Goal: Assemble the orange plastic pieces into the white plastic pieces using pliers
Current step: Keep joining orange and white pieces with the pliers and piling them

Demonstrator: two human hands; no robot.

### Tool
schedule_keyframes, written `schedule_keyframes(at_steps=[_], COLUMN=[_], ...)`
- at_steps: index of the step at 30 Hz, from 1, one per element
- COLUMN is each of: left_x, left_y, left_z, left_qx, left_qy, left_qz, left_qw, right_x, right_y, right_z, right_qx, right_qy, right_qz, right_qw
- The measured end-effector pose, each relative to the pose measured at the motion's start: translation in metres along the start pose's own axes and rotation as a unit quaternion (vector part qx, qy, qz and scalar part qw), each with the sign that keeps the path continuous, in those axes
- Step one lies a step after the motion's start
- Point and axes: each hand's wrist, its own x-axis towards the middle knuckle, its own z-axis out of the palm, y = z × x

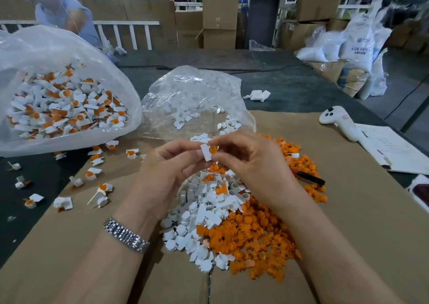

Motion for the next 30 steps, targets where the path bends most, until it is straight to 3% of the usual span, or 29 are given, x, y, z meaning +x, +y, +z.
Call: schedule_keyframes(at_steps=[11, 14, 17, 20, 23, 26, 30], left_x=[0.002, 0.002, 0.004, 0.005, 0.004, 0.003, 0.002], left_y=[-0.001, -0.002, -0.002, -0.001, 0.001, 0.002, 0.003], left_z=[0.0, 0.0, 0.0, -0.001, -0.003, -0.003, -0.001], left_qx=[0.023, 0.041, 0.023, -0.024, -0.032, -0.021, -0.013], left_qy=[0.025, 0.043, 0.064, 0.072, 0.076, 0.082, 0.076], left_qz=[-0.02, -0.03, -0.04, -0.06, -0.069, -0.078, -0.083], left_qw=[0.999, 0.998, 0.997, 0.995, 0.994, 0.993, 0.994], right_x=[0.0, 0.0, 0.003, 0.003, 0.001, 0.0, 0.001], right_y=[-0.004, -0.005, 0.0, 0.019, 0.034, 0.036, 0.036], right_z=[0.004, 0.005, -0.006, -0.029, -0.041, -0.035, -0.032], right_qx=[-0.111, -0.115, -0.134, -0.282, -0.371, -0.426, -0.43], right_qy=[-0.013, -0.032, -0.028, -0.019, -0.117, -0.154, -0.13], right_qz=[-0.051, -0.045, 0.013, 0.141, 0.274, 0.268, 0.26], right_qw=[0.992, 0.992, 0.99, 0.949, 0.879, 0.85, 0.854])
